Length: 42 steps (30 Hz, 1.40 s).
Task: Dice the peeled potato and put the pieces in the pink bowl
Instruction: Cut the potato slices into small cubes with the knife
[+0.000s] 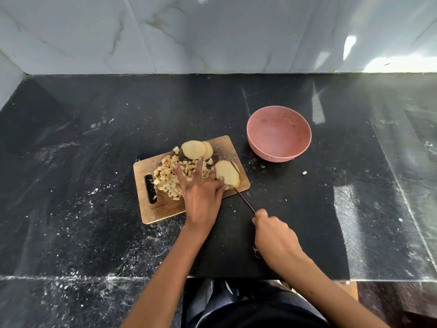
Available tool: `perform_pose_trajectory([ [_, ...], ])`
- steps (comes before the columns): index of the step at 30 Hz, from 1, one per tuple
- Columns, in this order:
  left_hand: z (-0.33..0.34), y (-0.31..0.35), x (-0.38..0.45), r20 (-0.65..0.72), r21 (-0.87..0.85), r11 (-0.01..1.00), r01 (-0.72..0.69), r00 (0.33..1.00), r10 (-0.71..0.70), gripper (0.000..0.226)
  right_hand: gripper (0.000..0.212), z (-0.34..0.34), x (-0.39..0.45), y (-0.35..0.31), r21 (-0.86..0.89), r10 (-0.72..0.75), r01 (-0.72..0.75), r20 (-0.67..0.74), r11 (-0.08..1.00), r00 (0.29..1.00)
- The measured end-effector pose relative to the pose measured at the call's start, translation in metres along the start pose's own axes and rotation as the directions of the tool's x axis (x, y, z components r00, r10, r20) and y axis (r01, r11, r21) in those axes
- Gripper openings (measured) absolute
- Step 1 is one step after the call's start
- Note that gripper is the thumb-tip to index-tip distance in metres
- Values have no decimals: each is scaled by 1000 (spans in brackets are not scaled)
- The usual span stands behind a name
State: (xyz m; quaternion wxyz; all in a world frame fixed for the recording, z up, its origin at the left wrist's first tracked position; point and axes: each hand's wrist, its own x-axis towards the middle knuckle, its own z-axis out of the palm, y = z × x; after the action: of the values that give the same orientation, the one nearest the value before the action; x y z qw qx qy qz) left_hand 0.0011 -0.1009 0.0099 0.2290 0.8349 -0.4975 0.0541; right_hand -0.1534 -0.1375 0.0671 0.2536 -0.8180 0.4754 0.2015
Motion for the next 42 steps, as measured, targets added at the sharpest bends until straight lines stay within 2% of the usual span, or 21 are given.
perform_pose_trajectory([
  [4, 1, -2, 0, -18, -14, 999, -36, 999, 36, 10, 24, -12, -9, 11, 111, -46, 45, 13, 993, 999],
  [8, -2, -2, 0, -33, -49, 999, -19, 999, 18, 10, 28, -30, -3, 1, 212, -64, 80, -80, 974, 995],
  [21, 1, -6, -4, -75, -50, 998, -50, 996, 46, 1, 29, -35, 50, -46, 107, -82, 92, -88, 990, 993],
  [25, 0, -5, -3, -39, -81, 996, -30, 999, 27, 24, 27, -34, 51, -51, 88, -57, 63, -72, 994, 996],
  [30, -1, -5, -2, -63, -72, 997, -39, 997, 35, 3, 29, -34, 52, -61, 76, -22, 24, -23, 997, 999],
  [34, 0, -2, -3, -20, -67, 998, -7, 1000, 6, 3, 30, -32, 43, -53, 50, 1, -1, 8, 999, 1000],
  [42, 2, -5, -5, -43, -80, 997, -10, 999, 6, 5, 27, -19, 17, -28, -26, 17, -16, 31, 1000, 999],
])
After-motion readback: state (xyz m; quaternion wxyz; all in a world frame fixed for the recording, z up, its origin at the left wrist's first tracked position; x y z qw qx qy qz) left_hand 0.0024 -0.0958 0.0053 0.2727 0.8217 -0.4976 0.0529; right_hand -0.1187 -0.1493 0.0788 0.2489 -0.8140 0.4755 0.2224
